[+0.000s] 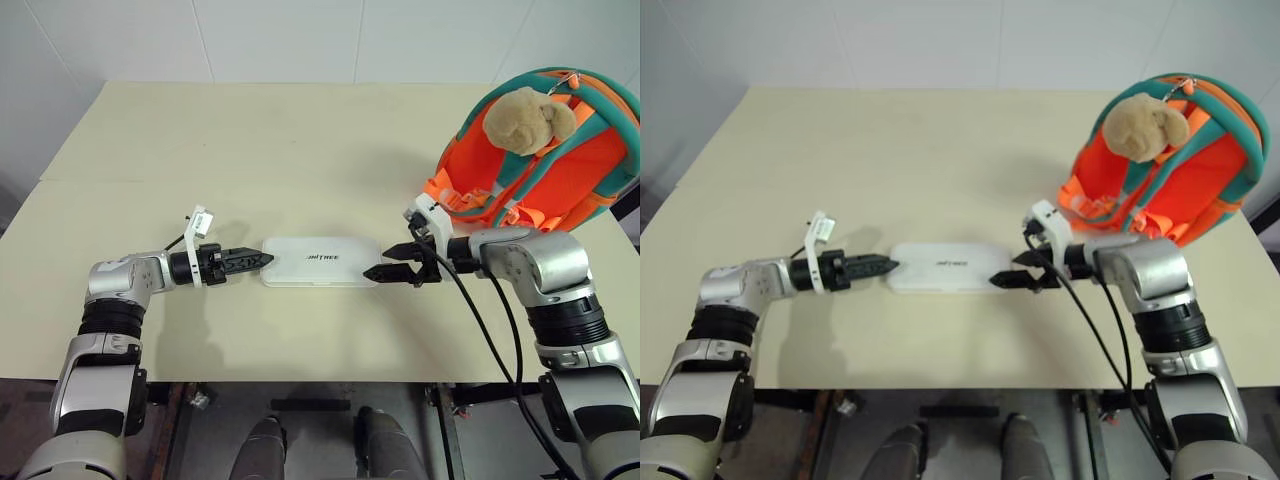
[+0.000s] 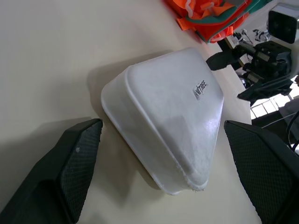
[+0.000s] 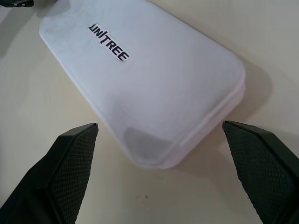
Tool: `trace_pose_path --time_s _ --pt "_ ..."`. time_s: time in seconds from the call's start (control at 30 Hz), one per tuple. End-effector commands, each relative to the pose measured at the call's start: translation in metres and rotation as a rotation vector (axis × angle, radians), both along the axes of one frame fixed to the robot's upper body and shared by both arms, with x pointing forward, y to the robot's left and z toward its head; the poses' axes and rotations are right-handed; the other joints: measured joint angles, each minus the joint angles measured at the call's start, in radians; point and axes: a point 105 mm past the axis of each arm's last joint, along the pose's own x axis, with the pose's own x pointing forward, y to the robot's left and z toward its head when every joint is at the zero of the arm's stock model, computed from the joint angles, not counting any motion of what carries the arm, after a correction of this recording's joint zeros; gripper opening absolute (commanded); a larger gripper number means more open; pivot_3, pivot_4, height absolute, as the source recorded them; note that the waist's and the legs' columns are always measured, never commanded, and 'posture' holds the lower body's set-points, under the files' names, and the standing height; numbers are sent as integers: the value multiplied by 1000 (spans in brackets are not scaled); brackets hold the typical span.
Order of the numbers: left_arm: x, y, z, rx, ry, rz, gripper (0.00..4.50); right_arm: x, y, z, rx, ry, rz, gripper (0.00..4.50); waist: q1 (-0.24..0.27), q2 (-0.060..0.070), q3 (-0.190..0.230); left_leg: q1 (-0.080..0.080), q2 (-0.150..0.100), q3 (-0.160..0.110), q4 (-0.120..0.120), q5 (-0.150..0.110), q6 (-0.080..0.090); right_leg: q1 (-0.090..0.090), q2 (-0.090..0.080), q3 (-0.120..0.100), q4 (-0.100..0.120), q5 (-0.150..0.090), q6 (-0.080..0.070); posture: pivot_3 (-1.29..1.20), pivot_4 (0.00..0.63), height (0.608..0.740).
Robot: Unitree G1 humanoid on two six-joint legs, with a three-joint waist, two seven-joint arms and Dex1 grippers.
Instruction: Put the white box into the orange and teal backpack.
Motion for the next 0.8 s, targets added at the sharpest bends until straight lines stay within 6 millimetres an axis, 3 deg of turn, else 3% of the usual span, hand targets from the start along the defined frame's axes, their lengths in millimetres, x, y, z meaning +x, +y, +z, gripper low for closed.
trace_pose_path --time_s 0.03,0.57,0.8 --pt "4 -6 -5 11 11 0 4462 3 5 11 14 -34 10 4500 1 0 0 0 0 0 0 0 0 0 0 0 0 0 0 0 150 740" --pt "8 -39 -14 -92 75 -35 4462 4 12 12 33 -39 21 4500 0 0 0 0 0 0 1 0 0 1 0 0 0 0 1 0 150 740" --pt "4 -49 -2 -199 138 -97 4462 3 12 13 36 -43 19 4500 -1 0 0 1 0 0 0 0 0 1 0 0 -1 1 1 0 150 740"
